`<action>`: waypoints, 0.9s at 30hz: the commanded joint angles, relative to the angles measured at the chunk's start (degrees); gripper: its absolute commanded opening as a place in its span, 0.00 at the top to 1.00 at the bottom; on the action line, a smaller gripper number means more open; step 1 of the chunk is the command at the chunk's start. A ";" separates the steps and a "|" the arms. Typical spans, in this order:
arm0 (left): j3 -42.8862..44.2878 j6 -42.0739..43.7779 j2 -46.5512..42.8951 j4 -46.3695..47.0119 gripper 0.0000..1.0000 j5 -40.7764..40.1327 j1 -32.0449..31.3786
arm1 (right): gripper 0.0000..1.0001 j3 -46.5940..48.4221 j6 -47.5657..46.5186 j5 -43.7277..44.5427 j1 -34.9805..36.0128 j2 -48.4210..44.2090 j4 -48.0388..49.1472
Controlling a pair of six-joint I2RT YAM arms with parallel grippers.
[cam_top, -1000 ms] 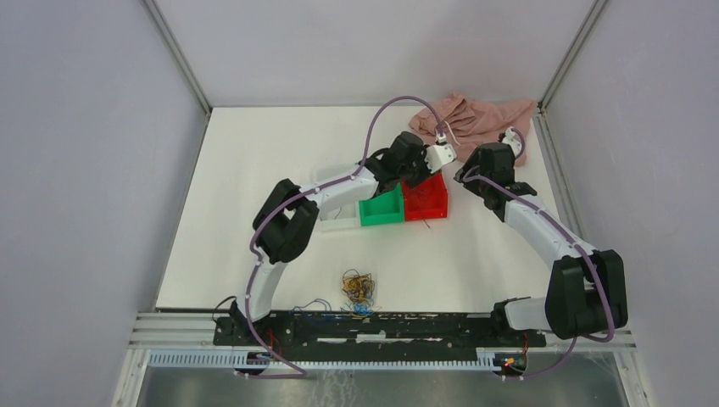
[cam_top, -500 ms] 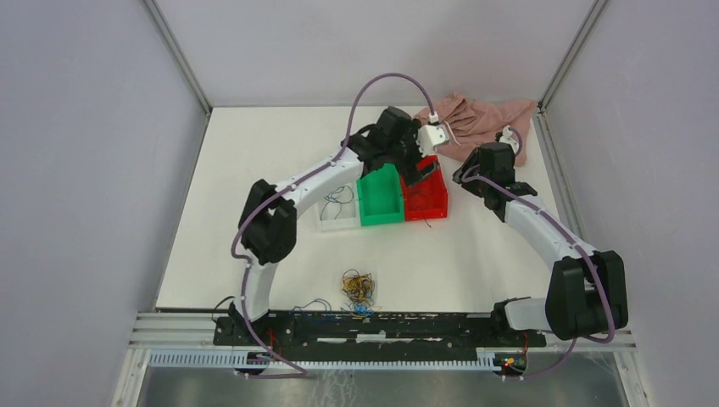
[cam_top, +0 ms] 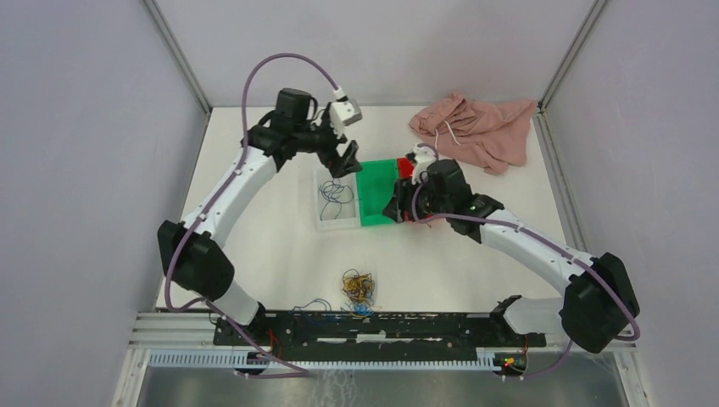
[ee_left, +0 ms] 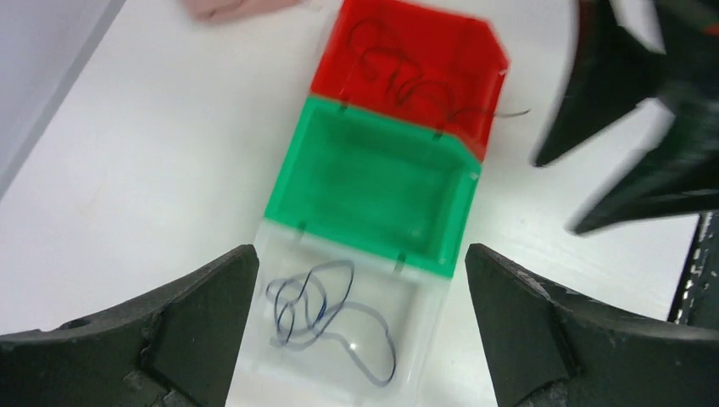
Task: Untangle the cables
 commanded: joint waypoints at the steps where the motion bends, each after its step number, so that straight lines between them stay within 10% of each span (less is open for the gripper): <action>1: -7.10 5.34 -6.66 -1.83 0.01 2.08 8.35 | 0.35 3.35 -12.79 -15.48 5.68 -1.20 -1.65; 9: -21.59 0.67 -13.32 4.41 0.03 -10.43 11.21 | 0.38 13.89 -25.07 -20.10 18.03 10.56 -18.88; 27: -32.86 -5.43 -8.09 18.38 0.14 -16.76 14.06 | 0.45 20.11 -21.23 -4.57 29.51 25.91 -21.14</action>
